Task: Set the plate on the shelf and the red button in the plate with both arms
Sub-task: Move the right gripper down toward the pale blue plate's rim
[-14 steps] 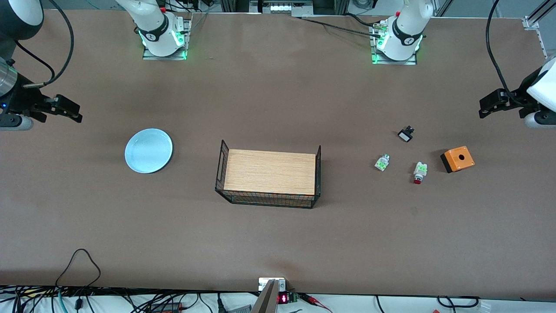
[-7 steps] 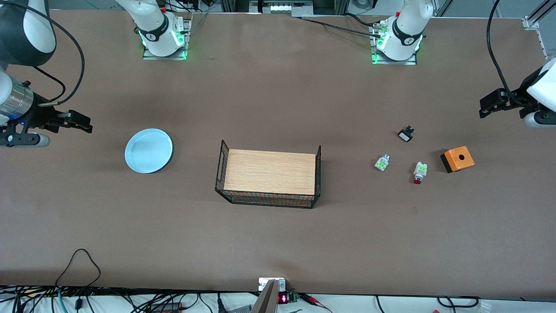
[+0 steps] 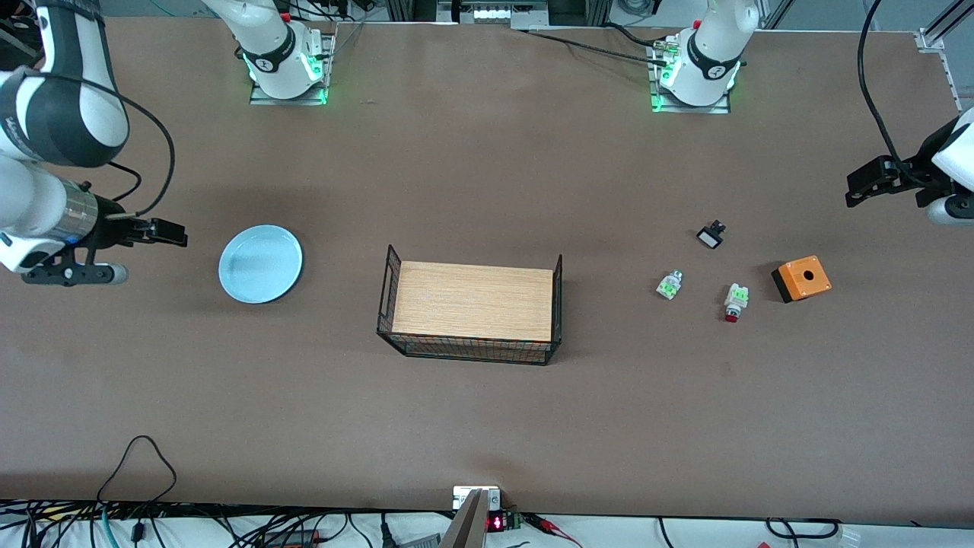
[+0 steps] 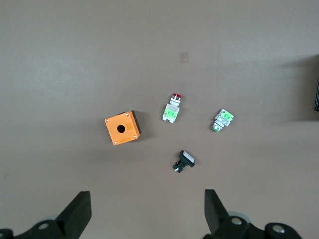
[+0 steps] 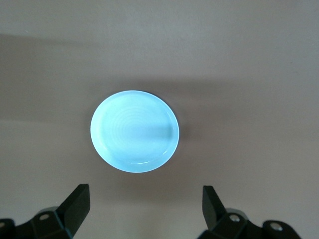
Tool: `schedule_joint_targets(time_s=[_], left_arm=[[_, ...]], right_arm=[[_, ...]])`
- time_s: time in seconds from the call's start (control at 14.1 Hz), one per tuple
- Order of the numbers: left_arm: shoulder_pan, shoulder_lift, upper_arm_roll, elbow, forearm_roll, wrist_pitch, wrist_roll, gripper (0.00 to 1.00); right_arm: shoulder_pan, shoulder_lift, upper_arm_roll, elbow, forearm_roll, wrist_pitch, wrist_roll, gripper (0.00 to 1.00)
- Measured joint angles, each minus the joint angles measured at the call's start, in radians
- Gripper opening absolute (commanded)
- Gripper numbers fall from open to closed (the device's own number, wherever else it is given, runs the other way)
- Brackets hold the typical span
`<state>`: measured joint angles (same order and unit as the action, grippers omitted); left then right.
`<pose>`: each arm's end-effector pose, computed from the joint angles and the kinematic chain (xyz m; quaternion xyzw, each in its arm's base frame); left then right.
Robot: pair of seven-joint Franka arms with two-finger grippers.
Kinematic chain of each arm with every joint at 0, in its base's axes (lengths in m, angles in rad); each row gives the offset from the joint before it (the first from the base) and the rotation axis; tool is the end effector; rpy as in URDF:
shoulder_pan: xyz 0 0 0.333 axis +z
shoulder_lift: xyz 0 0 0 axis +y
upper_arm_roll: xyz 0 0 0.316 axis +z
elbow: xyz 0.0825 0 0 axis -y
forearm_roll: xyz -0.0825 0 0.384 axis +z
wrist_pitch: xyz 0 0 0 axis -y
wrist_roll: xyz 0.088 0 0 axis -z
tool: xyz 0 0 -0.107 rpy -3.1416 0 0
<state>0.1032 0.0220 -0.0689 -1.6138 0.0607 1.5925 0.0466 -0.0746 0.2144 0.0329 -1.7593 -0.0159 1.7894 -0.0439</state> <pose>0.5607 0.0260 0.5940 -0.9993 0.0075 0.0228 0.0287 0.5997 -0.0275 0.4283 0.9957 0.0035 -0.0920 0.0001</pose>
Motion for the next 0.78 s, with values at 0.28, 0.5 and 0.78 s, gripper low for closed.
schedule_joint_targets(time_s=[0.28,0.5,0.78], left_arm=[[0.000,0.000,0.000,0.000,0.000,0.000,0.000,1.00],[0.000,0.000,-0.001,0.000,0.000,0.000,0.000,1.00],[0.000,0.000,-0.005,0.000,0.000,0.000,0.000,1.00]], right_arm=[[0.000,0.033,-0.002,0.000,0.000,0.006,0.000,1.00],[0.001,0.064,-0.002,-0.017,0.000,0.036,0.000,1.00],[-0.002,0.076,-0.003,-0.126,0.000,0.184,0.000,1.00]])
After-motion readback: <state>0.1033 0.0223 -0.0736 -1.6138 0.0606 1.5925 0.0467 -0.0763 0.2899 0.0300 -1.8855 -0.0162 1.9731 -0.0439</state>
